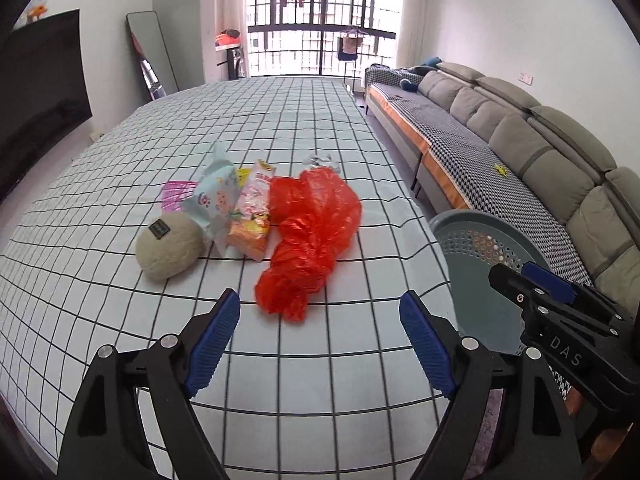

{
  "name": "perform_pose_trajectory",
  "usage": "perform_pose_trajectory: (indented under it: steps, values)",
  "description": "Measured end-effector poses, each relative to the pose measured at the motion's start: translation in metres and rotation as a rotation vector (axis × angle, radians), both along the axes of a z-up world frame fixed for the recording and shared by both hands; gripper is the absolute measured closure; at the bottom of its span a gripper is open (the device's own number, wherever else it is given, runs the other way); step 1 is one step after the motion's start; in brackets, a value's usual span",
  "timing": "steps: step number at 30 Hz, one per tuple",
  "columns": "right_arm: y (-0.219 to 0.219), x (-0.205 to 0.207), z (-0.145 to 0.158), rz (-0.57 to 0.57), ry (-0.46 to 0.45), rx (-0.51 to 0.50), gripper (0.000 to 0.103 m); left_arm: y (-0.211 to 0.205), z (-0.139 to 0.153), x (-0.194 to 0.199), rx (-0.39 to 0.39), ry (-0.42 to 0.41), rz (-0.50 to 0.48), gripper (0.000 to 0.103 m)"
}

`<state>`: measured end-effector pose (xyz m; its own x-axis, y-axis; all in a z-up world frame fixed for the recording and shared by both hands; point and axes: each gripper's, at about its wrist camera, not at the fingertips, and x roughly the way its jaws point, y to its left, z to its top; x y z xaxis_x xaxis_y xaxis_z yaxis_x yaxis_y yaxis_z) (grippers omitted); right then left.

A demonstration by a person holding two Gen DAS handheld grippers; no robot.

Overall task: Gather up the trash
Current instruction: 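Reach the right tool to the red plastic bag and close on it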

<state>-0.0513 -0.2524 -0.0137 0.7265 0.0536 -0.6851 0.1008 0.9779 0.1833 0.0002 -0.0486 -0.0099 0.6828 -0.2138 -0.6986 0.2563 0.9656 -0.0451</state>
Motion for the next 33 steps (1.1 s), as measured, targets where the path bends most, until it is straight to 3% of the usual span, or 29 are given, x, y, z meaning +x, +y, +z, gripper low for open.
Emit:
perform_pose_trajectory:
  steps: [12,17,33]
  values:
    - [0.079,0.031,0.007,0.153,-0.005,-0.018,0.052,0.081,-0.01,0.012,-0.011,0.01,0.145,0.021]
    - [0.1,0.046,0.008,0.19,0.001,-0.025,0.046,0.102,-0.015,0.018,-0.019,0.019,0.186,0.021]
    - [0.126,0.099,-0.015,0.162,0.111,-0.01,0.036,0.136,-0.029,0.04,-0.039,0.059,0.243,0.021]
